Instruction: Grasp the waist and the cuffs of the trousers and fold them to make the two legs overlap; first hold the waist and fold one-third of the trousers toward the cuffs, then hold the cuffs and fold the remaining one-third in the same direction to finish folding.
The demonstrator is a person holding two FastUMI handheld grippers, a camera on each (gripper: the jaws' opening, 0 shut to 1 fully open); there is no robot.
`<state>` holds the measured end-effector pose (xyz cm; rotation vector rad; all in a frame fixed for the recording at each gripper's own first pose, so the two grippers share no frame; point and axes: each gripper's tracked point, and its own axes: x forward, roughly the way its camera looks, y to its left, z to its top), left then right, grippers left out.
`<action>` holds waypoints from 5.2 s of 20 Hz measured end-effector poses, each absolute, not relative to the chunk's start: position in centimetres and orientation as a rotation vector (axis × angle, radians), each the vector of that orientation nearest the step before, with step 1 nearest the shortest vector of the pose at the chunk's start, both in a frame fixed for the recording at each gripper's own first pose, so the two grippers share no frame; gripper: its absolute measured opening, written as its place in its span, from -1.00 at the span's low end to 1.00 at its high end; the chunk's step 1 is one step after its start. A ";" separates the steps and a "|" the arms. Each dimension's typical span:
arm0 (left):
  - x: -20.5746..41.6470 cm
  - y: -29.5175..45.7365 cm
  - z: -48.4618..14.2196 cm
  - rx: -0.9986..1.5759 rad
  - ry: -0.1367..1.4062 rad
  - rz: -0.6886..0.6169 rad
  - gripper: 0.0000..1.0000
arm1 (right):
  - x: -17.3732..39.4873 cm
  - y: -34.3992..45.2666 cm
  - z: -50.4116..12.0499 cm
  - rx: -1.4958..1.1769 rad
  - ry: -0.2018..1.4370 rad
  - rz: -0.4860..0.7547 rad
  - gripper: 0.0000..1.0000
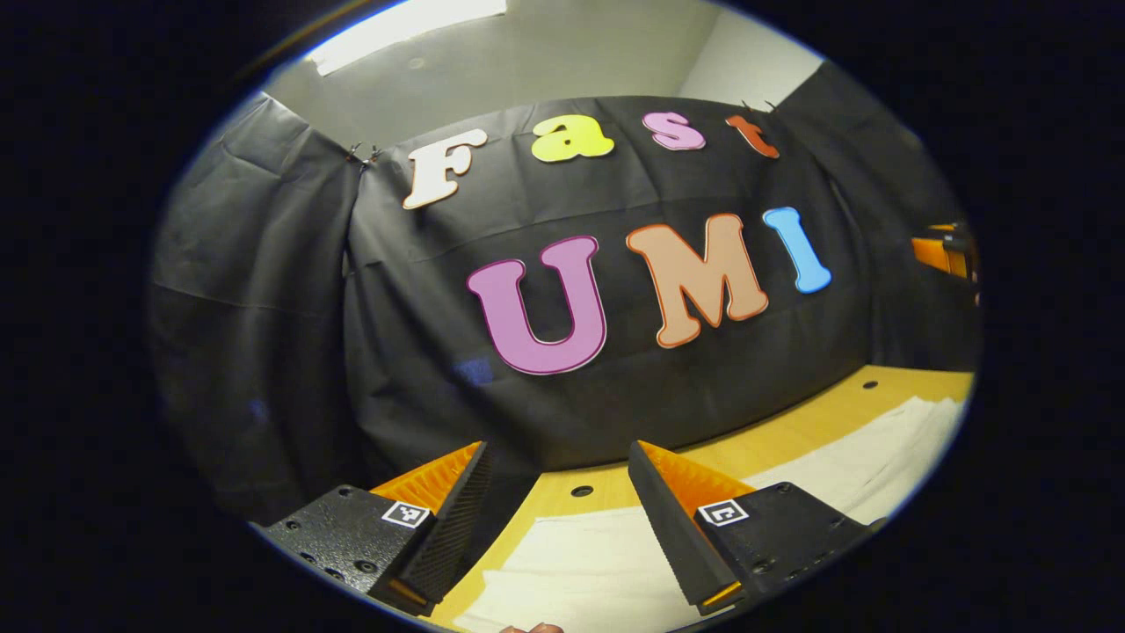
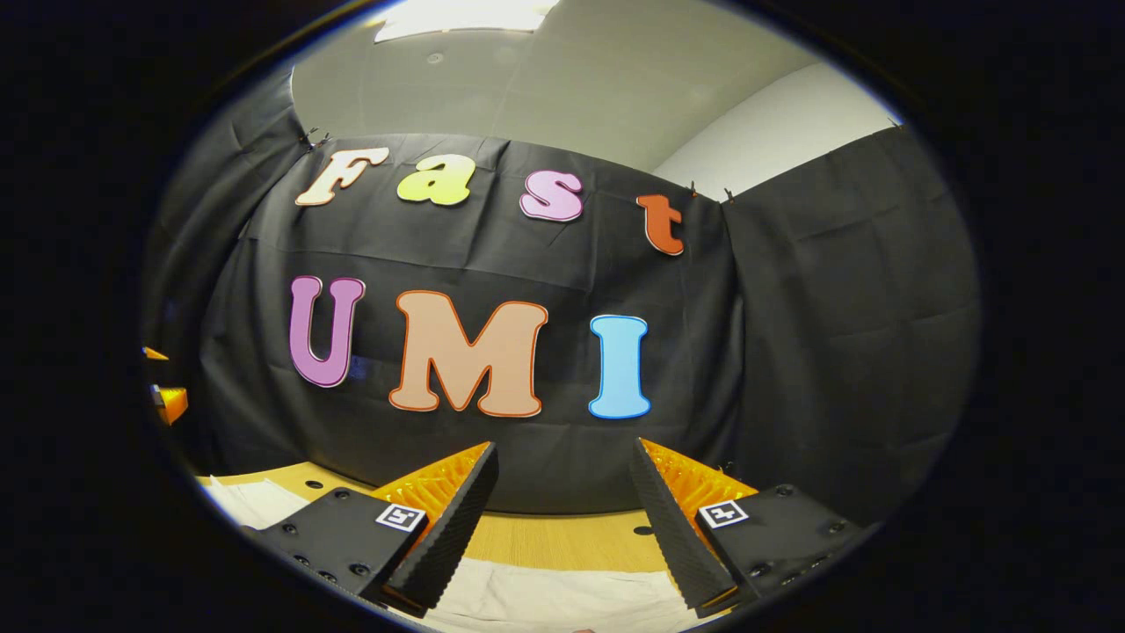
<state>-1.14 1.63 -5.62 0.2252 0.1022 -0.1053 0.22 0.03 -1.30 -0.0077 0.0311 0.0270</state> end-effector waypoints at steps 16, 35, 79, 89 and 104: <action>-8.3 4.0 -22.4 0.738 0.423 -0.438 0.94 | 0.3 0.0 -4.6 -0.015 0.086 0.032 0.94; -16.7 8.6 -34.2 1.146 0.773 -0.855 0.95 | -0.5 -1.6 -6.3 -0.031 0.123 -0.011 0.94; -14.0 7.2 -37.4 1.237 0.805 -0.937 -1.00 | -10.1 -12.2 -22.7 -0.741 0.506 0.272 0.94; -13.8 7.3 -37.5 1.246 0.813 -0.906 -1.00 | -16.1 -13.7 -30.8 -0.970 0.683 0.552 0.95; -13.9 7.3 -37.4 1.286 0.796 -0.884 -1.00 | -17.4 -12.4 -36.3 -1.175 0.739 0.793 0.88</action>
